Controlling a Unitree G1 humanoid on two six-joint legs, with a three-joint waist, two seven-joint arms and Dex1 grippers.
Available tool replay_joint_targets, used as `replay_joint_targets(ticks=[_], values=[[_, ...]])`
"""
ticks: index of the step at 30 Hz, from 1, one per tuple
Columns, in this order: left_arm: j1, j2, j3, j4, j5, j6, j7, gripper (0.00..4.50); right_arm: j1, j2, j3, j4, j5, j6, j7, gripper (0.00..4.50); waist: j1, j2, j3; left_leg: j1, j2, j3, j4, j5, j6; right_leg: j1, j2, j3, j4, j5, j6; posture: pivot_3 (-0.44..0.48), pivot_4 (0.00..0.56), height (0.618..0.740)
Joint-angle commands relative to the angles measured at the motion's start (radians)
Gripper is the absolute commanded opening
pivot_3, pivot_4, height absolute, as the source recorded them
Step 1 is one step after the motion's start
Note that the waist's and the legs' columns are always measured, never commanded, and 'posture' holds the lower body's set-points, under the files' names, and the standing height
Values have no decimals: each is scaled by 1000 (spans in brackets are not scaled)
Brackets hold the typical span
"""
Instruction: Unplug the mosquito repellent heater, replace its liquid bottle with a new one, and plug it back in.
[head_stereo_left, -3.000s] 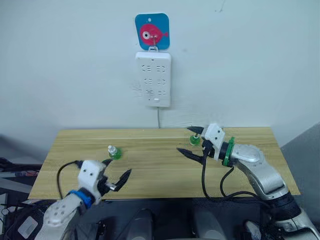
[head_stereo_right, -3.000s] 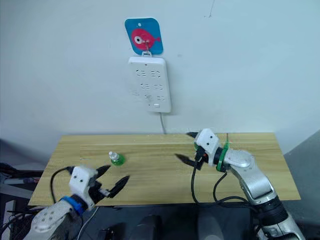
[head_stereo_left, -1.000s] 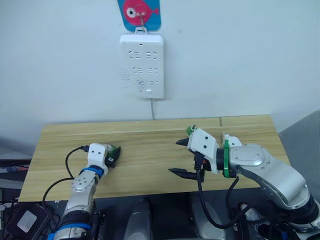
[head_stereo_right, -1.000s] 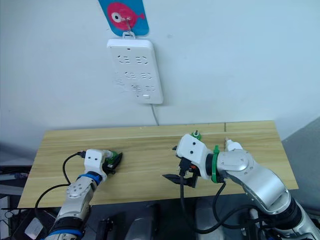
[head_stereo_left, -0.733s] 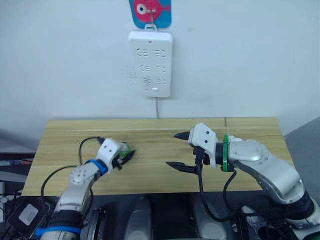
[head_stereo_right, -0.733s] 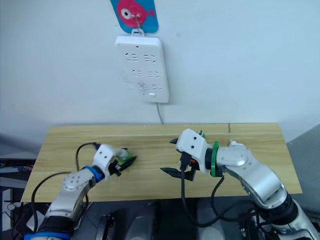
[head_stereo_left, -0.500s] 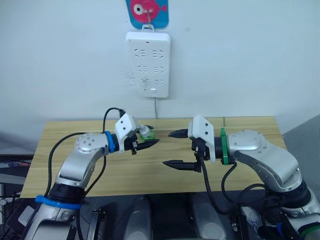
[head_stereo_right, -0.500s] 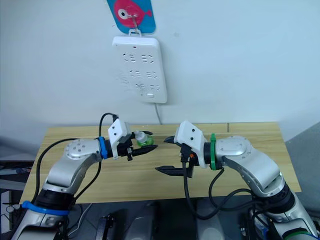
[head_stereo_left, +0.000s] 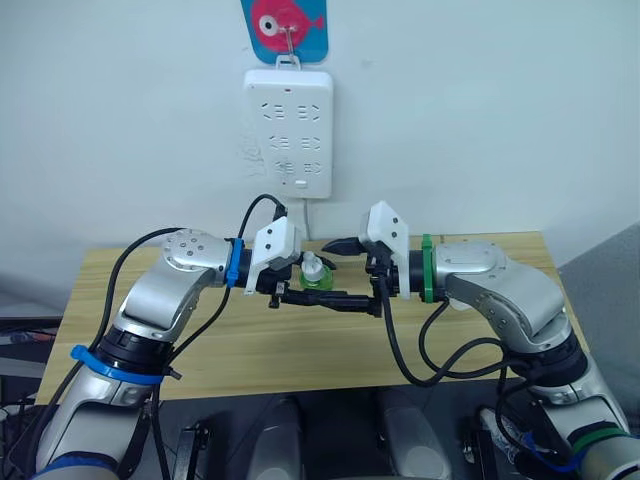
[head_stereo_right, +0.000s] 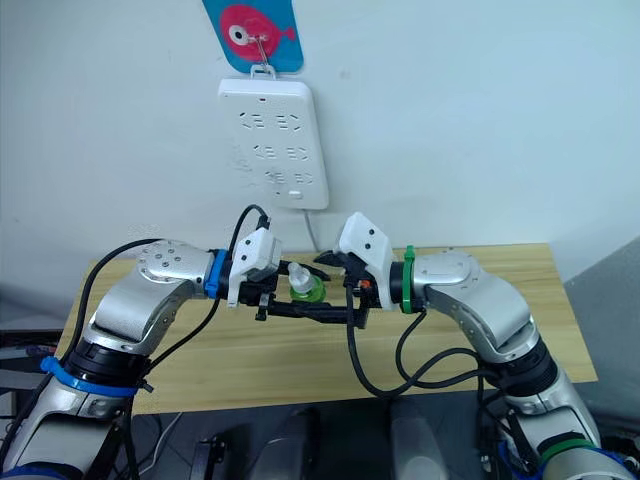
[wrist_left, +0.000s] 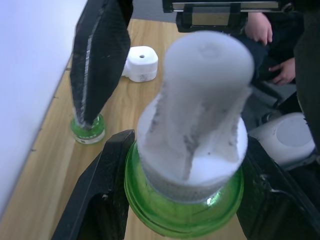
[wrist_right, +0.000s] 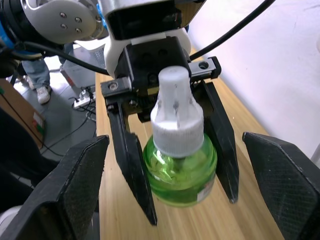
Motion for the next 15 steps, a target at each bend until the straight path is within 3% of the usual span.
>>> replay_joint_targets(ticks=[1,4,11,15], values=[[-8,-4,-2,-14,3,-20,-10,2261,-21,19,8,-13,-4,-21,-4,4323,-2,0,0,0,0,0,0,0,-1,0,0,0,1,0,0,-121,164,734],[-6,-9,-1,-5,9,-31,-7,2261,-27,22,21,-4,-15,-34,4,3578,-2,0,-1,0,0,0,1,1,-1,-1,0,0,3,1,0,-118,163,734],[-4,-11,6,8,11,-42,-6,2261,-32,6,56,11,-66,-104,34,1067,-3,-2,-10,0,0,1,2,3,-4,-4,0,1,11,1,0,-112,159,734],[-4,-14,8,12,10,-59,-10,2261,-34,6,60,18,-83,-130,46,1062,-4,-2,-16,0,0,1,2,5,-6,-6,1,2,15,1,-1,-110,156,734]])
